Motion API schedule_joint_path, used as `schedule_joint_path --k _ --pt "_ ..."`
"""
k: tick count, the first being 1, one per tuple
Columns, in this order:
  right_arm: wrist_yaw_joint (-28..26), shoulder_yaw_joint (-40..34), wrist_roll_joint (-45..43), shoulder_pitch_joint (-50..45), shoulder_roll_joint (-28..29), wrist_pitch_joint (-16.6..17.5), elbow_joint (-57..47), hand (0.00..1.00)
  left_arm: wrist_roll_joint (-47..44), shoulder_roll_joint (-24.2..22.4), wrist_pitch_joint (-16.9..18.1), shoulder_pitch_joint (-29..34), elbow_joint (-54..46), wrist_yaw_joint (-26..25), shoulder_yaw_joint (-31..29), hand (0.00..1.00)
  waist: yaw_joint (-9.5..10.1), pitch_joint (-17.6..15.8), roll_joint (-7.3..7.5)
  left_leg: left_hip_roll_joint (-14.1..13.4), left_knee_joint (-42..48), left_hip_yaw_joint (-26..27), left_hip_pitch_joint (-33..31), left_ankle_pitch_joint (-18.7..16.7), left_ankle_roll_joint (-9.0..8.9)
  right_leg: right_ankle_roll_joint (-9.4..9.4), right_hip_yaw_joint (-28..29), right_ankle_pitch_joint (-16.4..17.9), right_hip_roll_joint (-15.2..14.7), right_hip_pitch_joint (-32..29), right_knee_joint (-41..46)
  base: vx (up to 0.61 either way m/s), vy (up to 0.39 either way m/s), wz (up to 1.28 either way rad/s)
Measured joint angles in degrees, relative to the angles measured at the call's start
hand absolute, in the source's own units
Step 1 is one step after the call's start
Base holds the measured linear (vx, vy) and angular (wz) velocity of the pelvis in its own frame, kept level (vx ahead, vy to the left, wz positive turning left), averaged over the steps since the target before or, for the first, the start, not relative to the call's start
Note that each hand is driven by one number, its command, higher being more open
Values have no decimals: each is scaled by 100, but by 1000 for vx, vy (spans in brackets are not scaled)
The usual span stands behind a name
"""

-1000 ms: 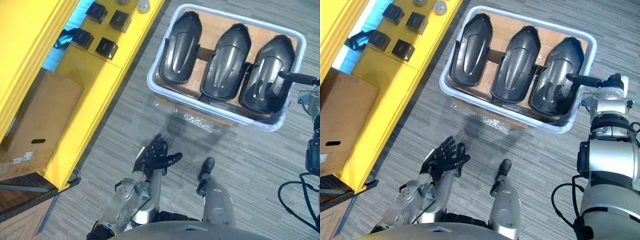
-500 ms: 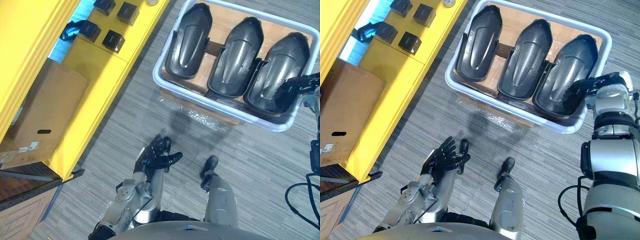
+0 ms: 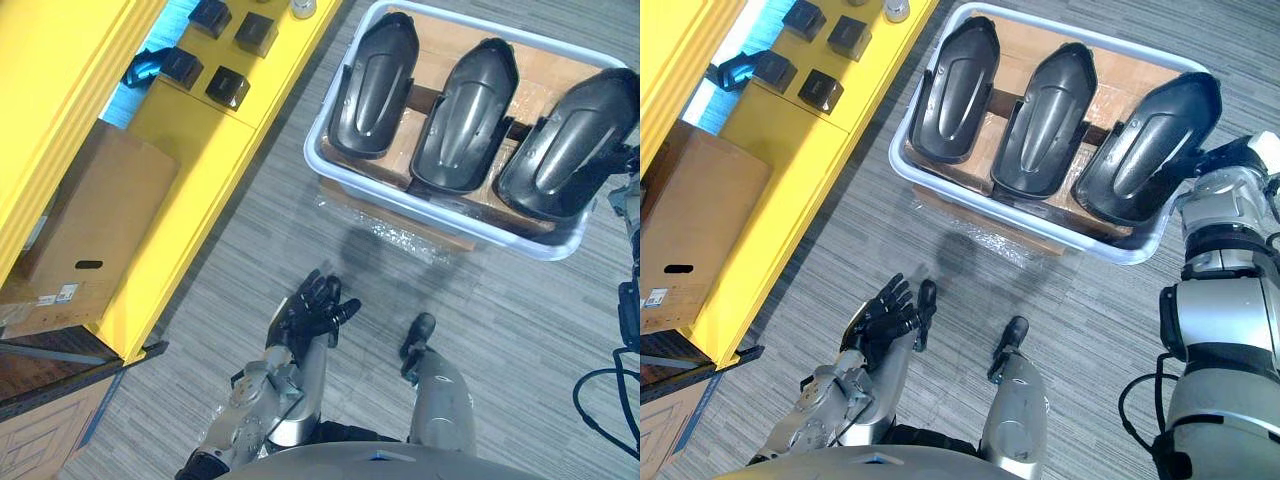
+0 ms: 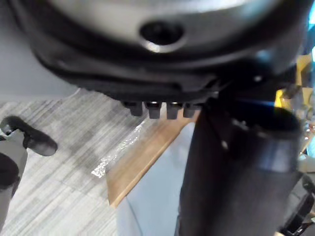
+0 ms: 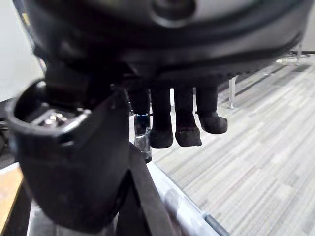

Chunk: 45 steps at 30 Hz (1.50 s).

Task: Walk over and take three plastic housings, then place them on the shelf

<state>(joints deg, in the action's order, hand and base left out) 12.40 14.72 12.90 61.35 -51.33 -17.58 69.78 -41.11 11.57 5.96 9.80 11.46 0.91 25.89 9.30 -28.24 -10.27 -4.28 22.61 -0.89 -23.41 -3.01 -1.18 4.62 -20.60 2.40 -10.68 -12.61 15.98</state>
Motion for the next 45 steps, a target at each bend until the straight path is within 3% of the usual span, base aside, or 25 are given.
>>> schedule_joint_path --k 8,22,33,40,45 --pt "476 404 24 -241 -296 385 -535 0 1 66 -1 159 -82 159 -281 100 -5 -4 6 -14 10 -25 68 1 -2 -4 -25 2 54 93 -13 0 0 0" --pt "1326 401 10 -499 -296 885 -1240 0 98 216 -49 210 -285 216 -401 100 -9 -50 77 -32 -10 -53 132 6 -8 -11 -81 -36 97 237 -133 -1 0 0" --pt "1995 268 25 -867 -290 1139 -2144 0 369 305 555 103 -1020 -228 -677 100 -62 -101 198 -30 -141 -9 335 20 -20 -20 -76 -48 107 414 -221 0 0 0" --pt "2432 -400 262 -1611 318 1316 -3287 0 633 667 633 -607 -1625 -458 -1038 100 -342 -114 515 -12 -525 106 806 131 -54 -23 19 -66 100 706 -362 7 -9 -5" --pt "2454 -916 716 -2579 1291 1342 -4298 0 1047 749 550 -1521 -1721 -429 -1034 100 -611 85 916 5 -1157 307 1356 312 -90 -23 172 -128 122 995 -657 42 -27 -14"
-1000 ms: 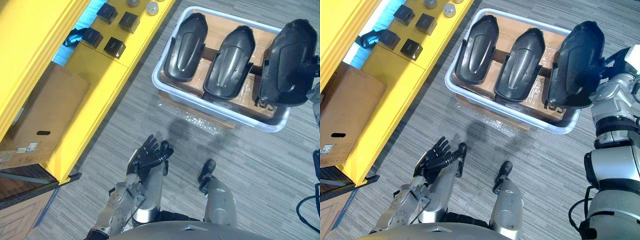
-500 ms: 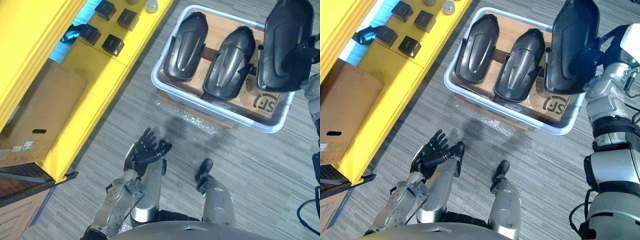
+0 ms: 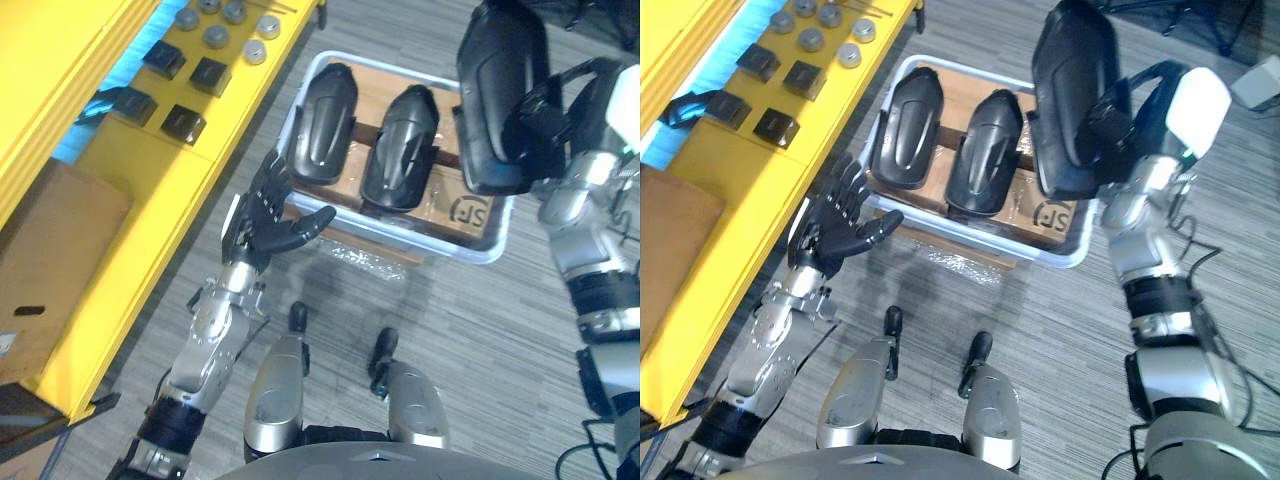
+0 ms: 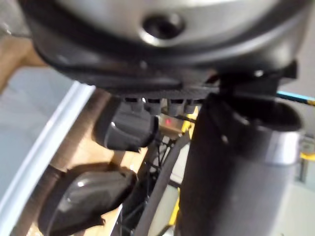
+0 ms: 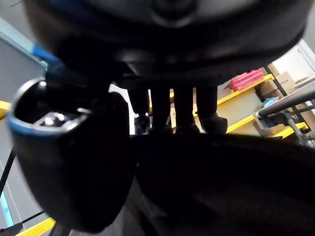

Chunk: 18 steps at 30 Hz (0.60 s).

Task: Walk over and take three plastic housings, then place them on the shelf

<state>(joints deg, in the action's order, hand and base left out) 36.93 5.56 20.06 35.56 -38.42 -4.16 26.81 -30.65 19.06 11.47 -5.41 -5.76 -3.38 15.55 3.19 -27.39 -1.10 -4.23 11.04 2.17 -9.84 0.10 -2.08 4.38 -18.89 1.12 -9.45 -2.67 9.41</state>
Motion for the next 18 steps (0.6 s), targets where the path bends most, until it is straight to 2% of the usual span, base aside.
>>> schedule_joint_path --k 3,6,12,18 --pt "-53 -8 218 -385 464 9 -199 0 208 -12 -274 -570 150 227 284 100 -167 179 133 32 -417 151 371 115 2 33 118 -45 -3 181 -178 85 -11 -21" --pt "-276 -5 252 -514 835 38 -277 0 209 -189 -675 -1117 597 378 672 100 -264 428 166 54 -670 404 703 140 11 77 345 -107 -6 352 -368 105 16 -35" --pt "-436 112 452 -625 1008 444 -531 0 460 -527 -1209 -1450 1497 294 858 100 -491 897 193 53 -906 658 1048 142 13 78 516 -197 24 570 -649 69 0 -22" --pt "-459 415 534 -813 1052 762 -930 0 450 -636 -1581 -1497 2300 67 857 100 -509 1139 199 39 -1061 760 1279 145 5 66 658 -227 57 664 -686 -2 -3 -11"
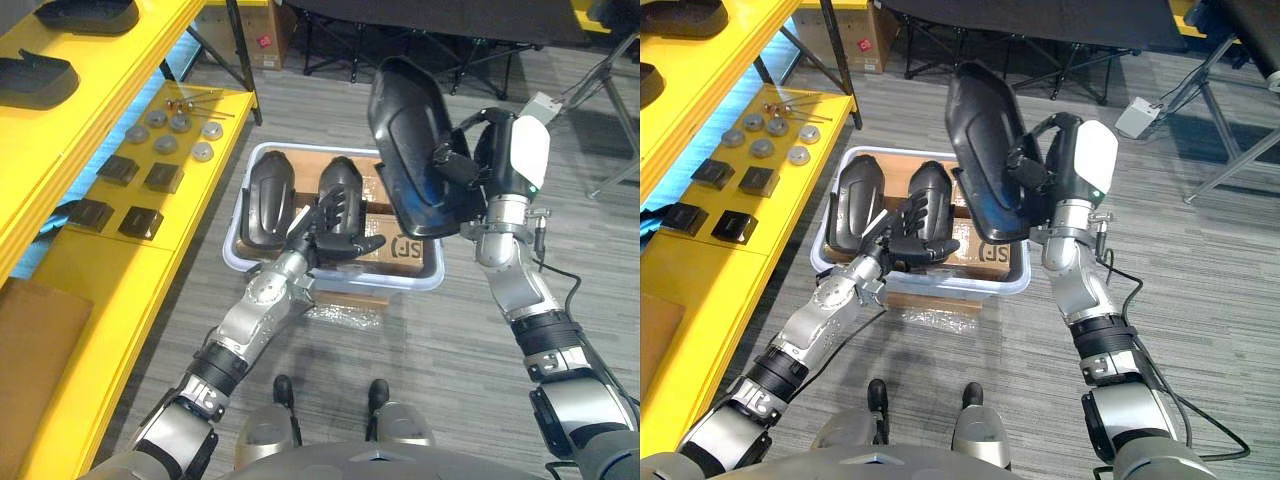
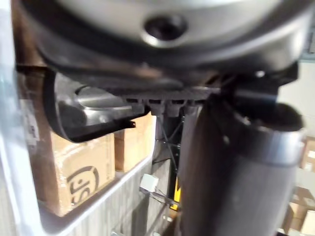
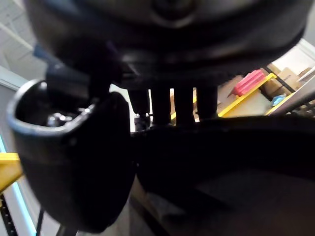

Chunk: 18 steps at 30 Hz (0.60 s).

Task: Walk over and take three plastic housings, then place them on the shelf

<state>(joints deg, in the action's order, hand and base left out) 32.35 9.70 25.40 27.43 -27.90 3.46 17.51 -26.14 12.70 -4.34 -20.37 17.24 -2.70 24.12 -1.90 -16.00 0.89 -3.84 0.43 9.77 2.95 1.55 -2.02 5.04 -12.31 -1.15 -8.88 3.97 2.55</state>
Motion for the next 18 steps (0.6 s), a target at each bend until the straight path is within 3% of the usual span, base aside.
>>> schedule_joint_path --k 7,18 --pt "-240 188 118 -245 415 229 -20 0 -167 -94 -86 1 541 -224 -52 100 4 256 85 42 -298 62 166 126 3 13 14 -153 8 112 -244 -53 14 -4" --pt "-169 -78 109 -482 639 497 -149 0 -3260 -332 -57 80 743 89 -420 100 -52 360 121 105 -522 71 260 275 28 51 9 -251 -14 160 -384 -12 4 0"
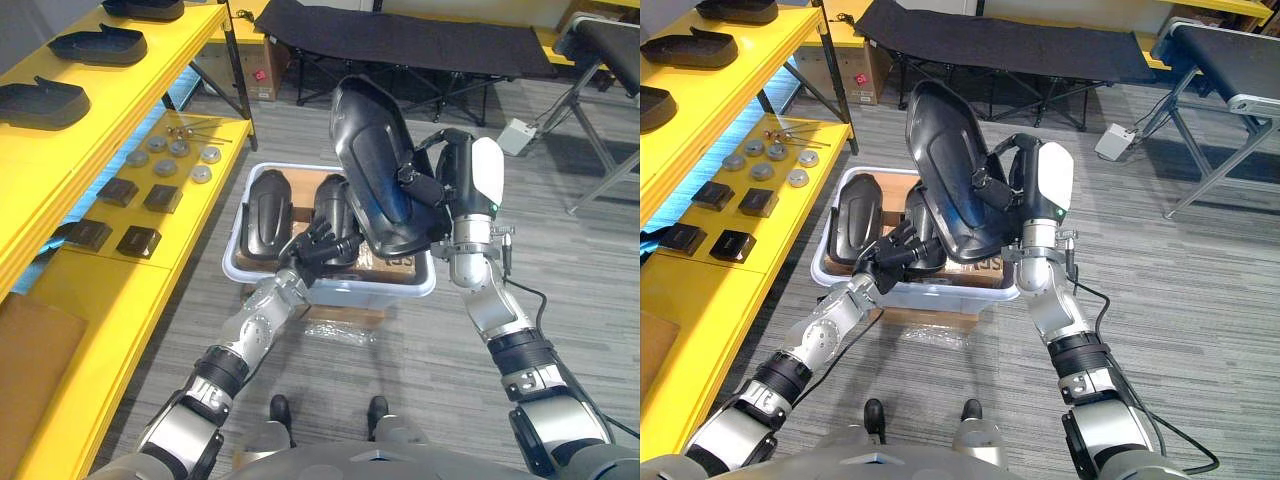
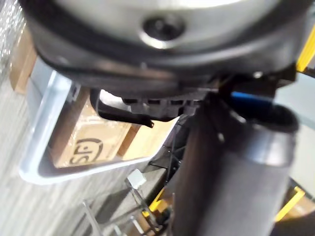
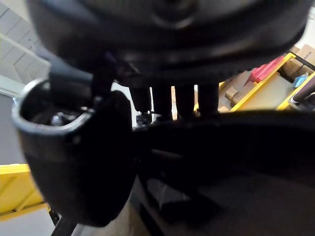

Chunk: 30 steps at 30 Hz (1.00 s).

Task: Walk over and take three plastic housings, then place them on the shelf

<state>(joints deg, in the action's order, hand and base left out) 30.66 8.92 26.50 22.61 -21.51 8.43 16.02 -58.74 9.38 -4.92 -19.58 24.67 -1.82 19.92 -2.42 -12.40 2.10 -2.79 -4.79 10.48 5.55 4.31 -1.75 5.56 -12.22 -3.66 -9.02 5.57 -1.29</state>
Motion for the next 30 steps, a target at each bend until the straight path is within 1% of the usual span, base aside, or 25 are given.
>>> schedule_joint_path --k 1,3,6,7,11,14,19,24,30 --pt "9 -28 0 -32 0 2 -6 0 -169 -28 11 1 0 48 -51 100 -1 12 9 -1 0 0 1 0 0 0 -2 0 1 6 -5 9 -4 3" --pt "-6 -33 2 -220 -1 35 -7 0 -710 -119 173 1 -3 261 -213 100 -3 65 72 -2 0 1 42 -1 -1 1 -3 -2 6 67 -53 0 0 0" --pt "-22 118 0 -500 164 98 -10 0 -1056 -302 467 -2 -20 447 -529 100 -48 141 135 -10 -1 7 65 -7 -8 2 2 -3 13 92 -82 7 -7 -3" --pt "-27 152 -4 -538 204 96 -9 0 -1141 -315 500 0 -20 501 -541 100 -61 149 134 -9 -2 6 65 -7 -8 2 2 -3 13 92 -83 0 0 0" --pt "-37 225 -2 -607 323 101 -32 0 -1314 -405 479 53 -22 791 -661 100 -70 174 110 -10 -2 13 65 -10 -10 -1 9 -33 15 92 -103 0 0 0" --pt "-29 222 -2 -607 344 100 -254 0 -1310 -451 378 251 -21 1091 -666 100 -73 203 98 -8 -3 28 68 -12 -12 -1 20 -81 17 112 -163 -8 1 -1" --pt "-24 173 -4 -606 344 98 -343 0 -1278 -451 214 418 0 1245 -635 100 -75 212 97 -6 -4 30 82 -12 -12 -3 20 -99 19 140 -187 0 0 0" --pt "-26 169 -4 -607 344 95 -342 0 -1279 -447 89 438 181 1457 -629 100 -81 217 87 -6 -3 30 83 -12 -11 -2 20 -100 18 140 -187 0 0 0" --pt "-26 139 -3 -607 343 91 -342 0 -1278 -444 78 440 188 1587 -615 100 -81 225 76 -4 -2 28 83 -12 -11 -2 20 -101 18 143 -189 0 0 0"
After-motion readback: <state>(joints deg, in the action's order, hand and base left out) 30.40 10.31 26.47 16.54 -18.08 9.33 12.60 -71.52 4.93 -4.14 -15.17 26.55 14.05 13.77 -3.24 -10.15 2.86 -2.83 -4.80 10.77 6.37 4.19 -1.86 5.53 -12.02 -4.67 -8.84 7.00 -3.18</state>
